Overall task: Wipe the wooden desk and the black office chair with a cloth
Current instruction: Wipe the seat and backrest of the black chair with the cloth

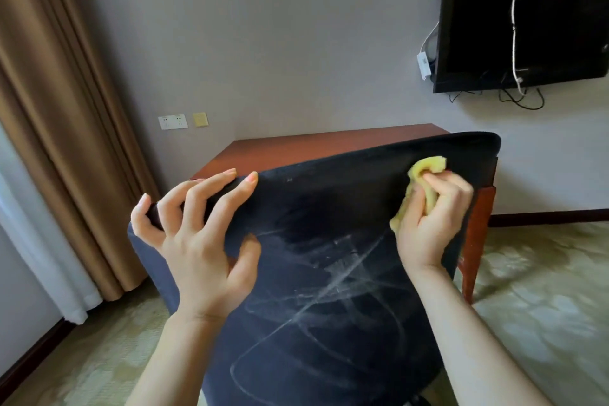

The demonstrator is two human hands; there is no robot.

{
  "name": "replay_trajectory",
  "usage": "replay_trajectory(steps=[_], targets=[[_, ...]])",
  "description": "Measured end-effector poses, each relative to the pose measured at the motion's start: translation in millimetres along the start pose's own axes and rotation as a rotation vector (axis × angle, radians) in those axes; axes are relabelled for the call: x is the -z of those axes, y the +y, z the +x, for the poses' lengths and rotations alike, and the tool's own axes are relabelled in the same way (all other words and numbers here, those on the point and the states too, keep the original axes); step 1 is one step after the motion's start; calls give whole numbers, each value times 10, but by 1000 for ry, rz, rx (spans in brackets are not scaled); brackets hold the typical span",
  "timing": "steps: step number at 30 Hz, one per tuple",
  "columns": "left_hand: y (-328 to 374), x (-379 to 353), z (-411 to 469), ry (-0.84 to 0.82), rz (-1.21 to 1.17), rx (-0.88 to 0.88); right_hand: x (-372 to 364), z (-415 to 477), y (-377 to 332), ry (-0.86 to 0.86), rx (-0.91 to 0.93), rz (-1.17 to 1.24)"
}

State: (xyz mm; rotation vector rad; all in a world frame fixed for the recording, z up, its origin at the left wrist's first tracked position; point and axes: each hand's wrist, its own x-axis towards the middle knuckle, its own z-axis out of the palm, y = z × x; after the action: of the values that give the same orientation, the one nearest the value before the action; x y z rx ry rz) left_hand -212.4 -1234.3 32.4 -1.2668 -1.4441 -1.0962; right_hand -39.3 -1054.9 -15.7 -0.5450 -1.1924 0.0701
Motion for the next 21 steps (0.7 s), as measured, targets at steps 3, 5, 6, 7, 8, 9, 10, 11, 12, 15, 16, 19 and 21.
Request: replay_trajectory(steps=[3, 5, 6, 7, 8, 9, 10, 11, 12, 15, 16, 19, 21], targets=[[23, 13, -3, -16, 1, 13, 84, 382, 236, 280, -499, 22], [28, 30, -9, -34, -19, 30, 98, 525, 306, 336, -688, 31], [30, 38, -9, -42, -28, 37, 92, 567, 306, 336, -732, 8], [30, 44, -8, -47, -33, 40, 78, 598, 297, 347, -731, 10], [33, 45, -10, -48, -32, 39, 53, 614, 209, 375, -729, 21], [39, 45, -11, -47, -28, 35, 20, 595, 133, 383, -713, 26], [46, 46, -11, -46, -24, 33, -15, 556, 17, 388, -684, 28], [52, 47, -10, -46, -22, 32, -52, 510, -107, 388, -633, 27], [56, 48, -7, -46, -21, 32, -92, 458, -257, 389, -569, 36], [67, 43, -1, -48, -10, 24, -211, 276, -588, 341, -384, 62], [66, 38, -4, -48, -9, 23, -242, 219, -668, 312, -335, 74], [66, 34, 0, -43, -6, 23, -298, 131, -793, 235, -185, 113], [67, 37, -3, -47, -9, 37, -294, 97, -827, 171, -90, 134]])
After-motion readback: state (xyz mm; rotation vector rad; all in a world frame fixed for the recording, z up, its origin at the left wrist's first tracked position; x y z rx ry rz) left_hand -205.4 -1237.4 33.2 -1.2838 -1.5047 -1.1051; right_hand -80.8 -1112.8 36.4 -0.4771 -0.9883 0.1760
